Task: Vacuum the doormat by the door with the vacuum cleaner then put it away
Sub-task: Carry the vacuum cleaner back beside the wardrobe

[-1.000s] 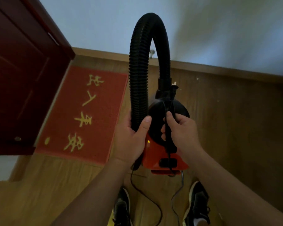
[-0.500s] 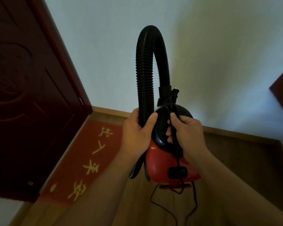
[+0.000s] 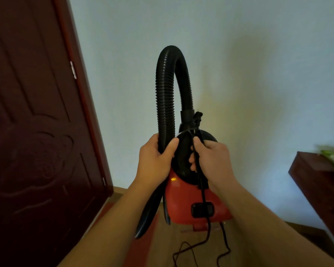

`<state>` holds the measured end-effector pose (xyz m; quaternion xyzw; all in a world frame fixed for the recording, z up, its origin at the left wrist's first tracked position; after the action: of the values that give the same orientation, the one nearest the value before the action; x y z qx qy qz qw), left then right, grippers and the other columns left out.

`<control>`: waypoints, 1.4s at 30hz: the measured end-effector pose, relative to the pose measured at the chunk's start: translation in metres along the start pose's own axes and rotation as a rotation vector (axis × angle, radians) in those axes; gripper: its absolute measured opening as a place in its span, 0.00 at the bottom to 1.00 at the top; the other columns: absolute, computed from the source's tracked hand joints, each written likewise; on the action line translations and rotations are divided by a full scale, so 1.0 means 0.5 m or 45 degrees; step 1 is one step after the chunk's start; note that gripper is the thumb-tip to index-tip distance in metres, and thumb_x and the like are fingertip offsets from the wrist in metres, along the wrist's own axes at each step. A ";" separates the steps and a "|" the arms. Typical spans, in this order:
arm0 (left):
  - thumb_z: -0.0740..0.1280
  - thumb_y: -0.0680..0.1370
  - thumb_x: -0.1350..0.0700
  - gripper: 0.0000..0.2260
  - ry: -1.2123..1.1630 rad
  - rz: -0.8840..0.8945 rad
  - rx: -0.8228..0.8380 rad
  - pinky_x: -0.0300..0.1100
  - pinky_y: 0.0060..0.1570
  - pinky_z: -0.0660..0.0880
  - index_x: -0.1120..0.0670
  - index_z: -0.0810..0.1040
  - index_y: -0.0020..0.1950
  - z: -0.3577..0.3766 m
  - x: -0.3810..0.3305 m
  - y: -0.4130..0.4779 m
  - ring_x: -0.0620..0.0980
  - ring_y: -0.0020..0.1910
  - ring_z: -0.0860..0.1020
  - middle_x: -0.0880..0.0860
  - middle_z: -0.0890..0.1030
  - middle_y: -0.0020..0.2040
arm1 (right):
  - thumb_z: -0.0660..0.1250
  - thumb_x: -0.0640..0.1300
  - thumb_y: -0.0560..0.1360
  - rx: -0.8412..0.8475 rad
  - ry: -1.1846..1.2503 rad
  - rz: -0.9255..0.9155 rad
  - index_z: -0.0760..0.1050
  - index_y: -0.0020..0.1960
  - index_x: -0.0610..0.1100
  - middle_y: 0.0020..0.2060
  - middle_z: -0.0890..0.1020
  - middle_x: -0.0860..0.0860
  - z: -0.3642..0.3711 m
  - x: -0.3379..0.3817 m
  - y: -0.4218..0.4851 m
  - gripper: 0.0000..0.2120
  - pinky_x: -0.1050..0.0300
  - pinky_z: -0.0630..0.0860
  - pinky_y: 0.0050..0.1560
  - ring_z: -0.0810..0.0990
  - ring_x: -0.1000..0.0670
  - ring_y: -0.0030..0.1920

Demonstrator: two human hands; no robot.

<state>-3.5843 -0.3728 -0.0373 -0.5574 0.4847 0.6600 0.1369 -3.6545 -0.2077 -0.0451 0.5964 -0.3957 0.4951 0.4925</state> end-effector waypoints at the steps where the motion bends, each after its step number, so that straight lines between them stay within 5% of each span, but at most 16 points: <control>1: 0.69 0.81 0.51 0.04 0.002 0.015 -0.007 0.34 0.38 0.76 0.49 0.80 0.47 -0.008 -0.029 0.013 0.43 0.36 0.81 0.49 0.83 0.38 | 0.64 0.48 0.82 -0.009 -0.002 -0.020 0.79 0.39 0.34 0.26 0.80 0.46 0.001 0.031 0.000 0.21 0.54 0.77 0.33 0.76 0.48 0.25; 11: 0.69 0.81 0.51 0.05 -0.059 0.147 -0.010 0.40 0.40 0.79 0.48 0.78 0.46 -0.073 -0.253 0.116 0.46 0.37 0.82 0.51 0.84 0.39 | 0.64 0.47 0.82 -0.083 0.042 -0.149 0.78 0.41 0.30 0.26 0.79 0.45 0.018 0.288 -0.004 0.21 0.56 0.75 0.30 0.75 0.47 0.25; 24: 0.69 0.81 0.52 0.04 -0.086 0.201 0.003 0.42 0.40 0.78 0.48 0.79 0.46 -0.055 -0.368 0.136 0.46 0.36 0.81 0.50 0.83 0.38 | 0.64 0.47 0.82 -0.128 0.009 -0.213 0.78 0.38 0.31 0.26 0.79 0.44 -0.023 0.396 0.000 0.22 0.50 0.78 0.35 0.76 0.46 0.25; 42: 0.68 0.82 0.50 0.08 0.265 0.093 -0.441 0.45 0.39 0.79 0.50 0.77 0.45 -0.058 -0.390 0.006 0.51 0.37 0.82 0.54 0.84 0.39 | 0.63 0.48 0.82 0.322 -0.047 -0.303 0.78 0.32 0.38 0.24 0.80 0.44 -0.034 0.390 0.022 0.24 0.48 0.82 0.37 0.80 0.44 0.25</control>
<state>-3.5025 -0.3271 0.1361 -0.6199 0.3955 0.6767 -0.0359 -3.6304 -0.1904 0.1485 0.7054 -0.2657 0.4680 0.4613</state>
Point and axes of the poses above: each hand's wrist, its own y-axis towards the middle knuckle, its own z-axis out of the palm, x = y × z, the point moved 10 cm from there along y, towards the middle knuckle
